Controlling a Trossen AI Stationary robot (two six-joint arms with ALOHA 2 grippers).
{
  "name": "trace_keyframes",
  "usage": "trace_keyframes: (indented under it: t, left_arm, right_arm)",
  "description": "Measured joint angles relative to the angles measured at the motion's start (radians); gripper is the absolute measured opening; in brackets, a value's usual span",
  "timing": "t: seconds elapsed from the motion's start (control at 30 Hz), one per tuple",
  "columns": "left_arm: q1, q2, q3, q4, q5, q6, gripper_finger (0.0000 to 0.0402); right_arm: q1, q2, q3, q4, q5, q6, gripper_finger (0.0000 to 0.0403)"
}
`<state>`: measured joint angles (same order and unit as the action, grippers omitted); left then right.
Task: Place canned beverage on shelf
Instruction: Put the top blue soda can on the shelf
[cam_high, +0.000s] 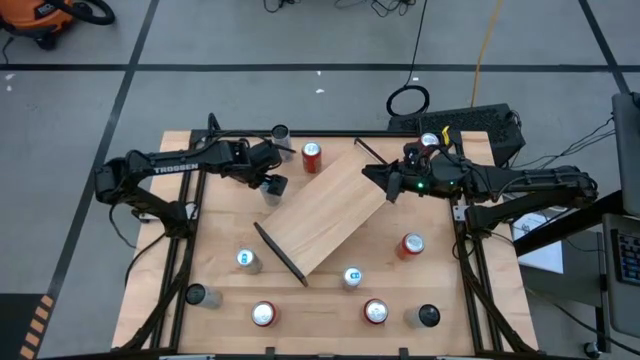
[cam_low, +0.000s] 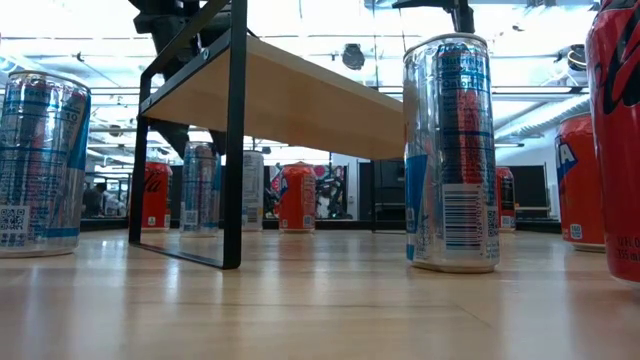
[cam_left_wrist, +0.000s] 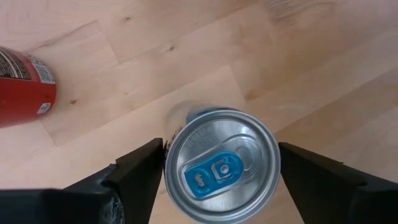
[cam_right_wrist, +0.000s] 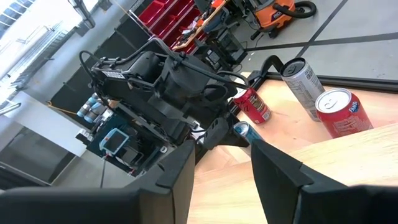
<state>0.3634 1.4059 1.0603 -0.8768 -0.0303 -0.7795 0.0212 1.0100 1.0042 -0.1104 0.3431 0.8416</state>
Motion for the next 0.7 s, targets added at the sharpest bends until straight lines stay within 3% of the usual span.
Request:
trace_keyframes:
  t: [0.23,0.7]
  left_arm:
    - [0.0,0.014,0.0,-0.003,0.0,0.009,0.0287]
    - [-0.011,0.026,0.0,0.005,-0.037,0.023,0.0285]
  right_arm:
    - [0.0,0.0,0.0,0.0,0.0,-0.016,0.0137]
    - [0.0,0.0,0.0,0.0,0.0,-0.016,0.0137]
